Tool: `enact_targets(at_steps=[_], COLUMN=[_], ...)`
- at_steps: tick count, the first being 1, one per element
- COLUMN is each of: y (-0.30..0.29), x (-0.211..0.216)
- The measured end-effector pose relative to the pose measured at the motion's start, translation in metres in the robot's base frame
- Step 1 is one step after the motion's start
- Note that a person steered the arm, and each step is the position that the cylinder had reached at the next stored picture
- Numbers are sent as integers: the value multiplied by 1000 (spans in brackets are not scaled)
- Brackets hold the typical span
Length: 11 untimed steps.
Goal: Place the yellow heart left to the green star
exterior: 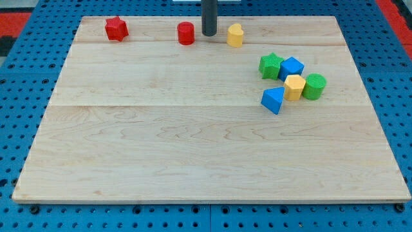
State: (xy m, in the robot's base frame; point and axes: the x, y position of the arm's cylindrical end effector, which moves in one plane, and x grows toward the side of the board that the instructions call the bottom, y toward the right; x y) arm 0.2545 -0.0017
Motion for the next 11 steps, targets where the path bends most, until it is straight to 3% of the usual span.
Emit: enact_targets(at_steps=[1,2,4,6,9,10,11], y=[-4,35,105,100,101,91,64], x=[-21,-43,33,3,50,24,27])
